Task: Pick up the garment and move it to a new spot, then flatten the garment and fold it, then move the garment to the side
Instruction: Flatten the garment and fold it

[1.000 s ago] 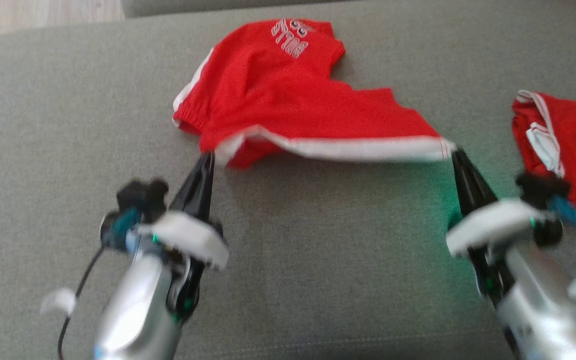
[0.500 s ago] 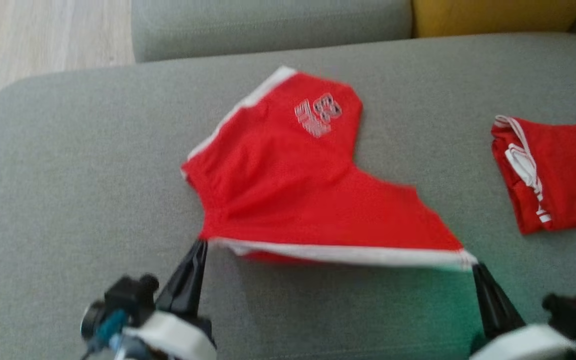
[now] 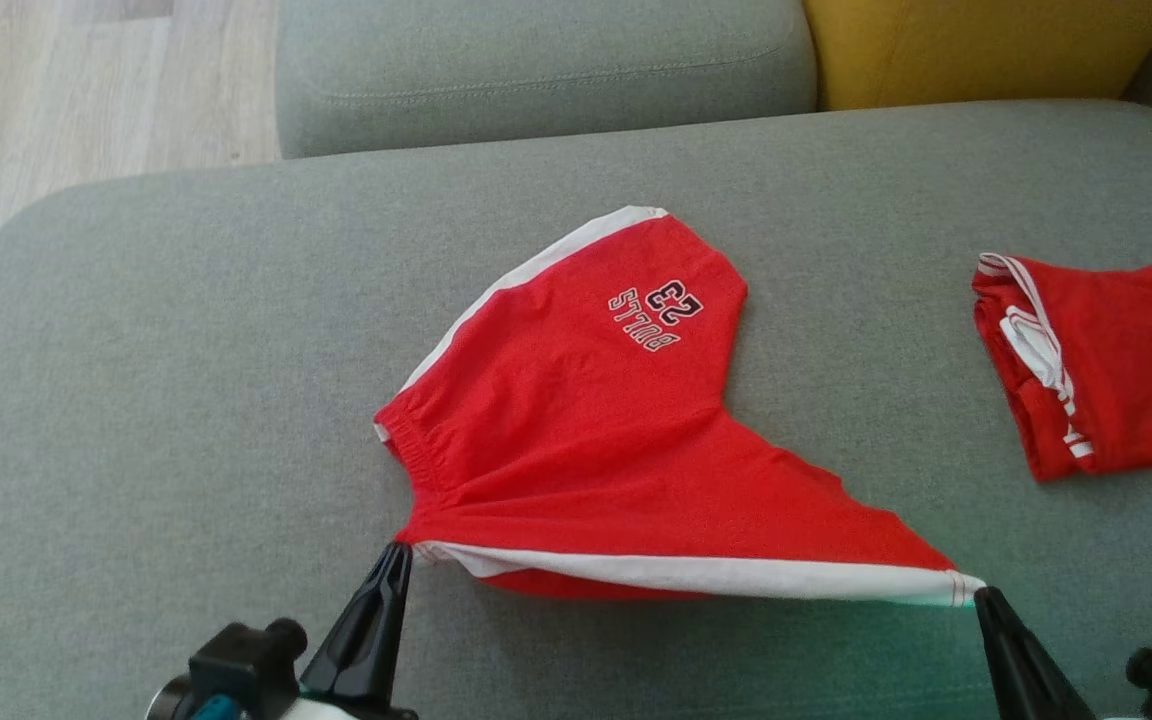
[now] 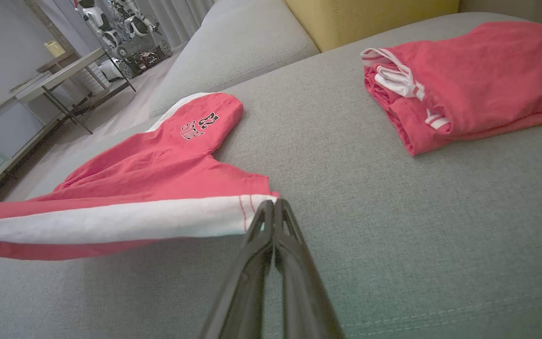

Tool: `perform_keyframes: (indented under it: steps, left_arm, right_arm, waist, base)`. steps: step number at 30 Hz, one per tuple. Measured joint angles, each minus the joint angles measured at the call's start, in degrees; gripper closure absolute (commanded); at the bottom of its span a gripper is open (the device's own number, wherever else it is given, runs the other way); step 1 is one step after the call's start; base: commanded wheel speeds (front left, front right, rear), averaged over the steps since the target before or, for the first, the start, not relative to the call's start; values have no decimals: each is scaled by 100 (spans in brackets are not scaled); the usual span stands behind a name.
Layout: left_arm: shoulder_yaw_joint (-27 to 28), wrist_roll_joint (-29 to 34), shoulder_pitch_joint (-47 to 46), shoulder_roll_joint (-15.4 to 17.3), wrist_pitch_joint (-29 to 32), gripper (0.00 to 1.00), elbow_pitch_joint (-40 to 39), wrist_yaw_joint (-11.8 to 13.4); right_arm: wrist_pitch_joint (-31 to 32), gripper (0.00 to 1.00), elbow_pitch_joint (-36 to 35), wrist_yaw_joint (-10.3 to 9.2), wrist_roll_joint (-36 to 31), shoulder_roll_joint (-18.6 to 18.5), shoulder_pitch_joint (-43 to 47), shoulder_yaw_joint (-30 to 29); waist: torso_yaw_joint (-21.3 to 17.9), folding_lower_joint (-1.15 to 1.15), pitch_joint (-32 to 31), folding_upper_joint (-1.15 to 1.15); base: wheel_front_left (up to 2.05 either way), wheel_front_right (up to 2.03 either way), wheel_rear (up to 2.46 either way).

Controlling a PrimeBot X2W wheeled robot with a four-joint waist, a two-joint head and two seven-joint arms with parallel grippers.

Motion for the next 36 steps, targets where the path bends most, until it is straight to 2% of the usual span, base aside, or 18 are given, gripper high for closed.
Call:
perform_keyframes:
  steps: [4, 8, 12, 18, 24, 32, 36]
  left_arm:
    - [14, -57, -47, 8, 81, 100, -30, 0]
    - [109, -151, -556, 1, 91, 100, 90, -60]
    - [131, -303, -1220, -60, 75, 100, 435, -232]
    - [113, -479, -2424, -277, 15, 100, 1373, -567]
    - [9, -553, -3329, -527, -69, 100, 2373, -798]
    - [-64, -557, -4089, -713, -534, 100, 3298, -856]
    - [-62, -641, -4245, -767, -692, 100, 3512, -857]
  right_arm:
    - [23, 100, -15, 0, -62, 2, -116, -14]
    - [37, 100, 102, 0, -133, -51, -974, -4]
    - [36, 100, 524, 0, -79, -375, -2137, 52]
    - [3, 100, 1794, 0, 134, -904, -3977, 526]
    - [-335, 100, 3268, 0, 386, -1181, -5461, 1084]
    - [-910, 100, 5026, 0, 720, -1347, -7004, 1924]
    - [-1121, 100, 5530, 0, 837, -1396, -7322, 2193]
  waist:
    - [22, 0, 78, 0]
    - [34, 0, 267, 0]
    - [78, 0, 531, 0]
    - [269, 0, 1019, 0]
    - [588, 0, 1410, 0]
    - [998, 1, 1814, 0]
    - [1113, 1, 1920, 0]
  base:
    - [0, 0, 0]
    - [0, 0, 0]
    - [0, 0, 0]
    - [0, 0, 0]
    - [0, 0, 0]
    - [0, 0, 0]
    - [0, 0, 0]
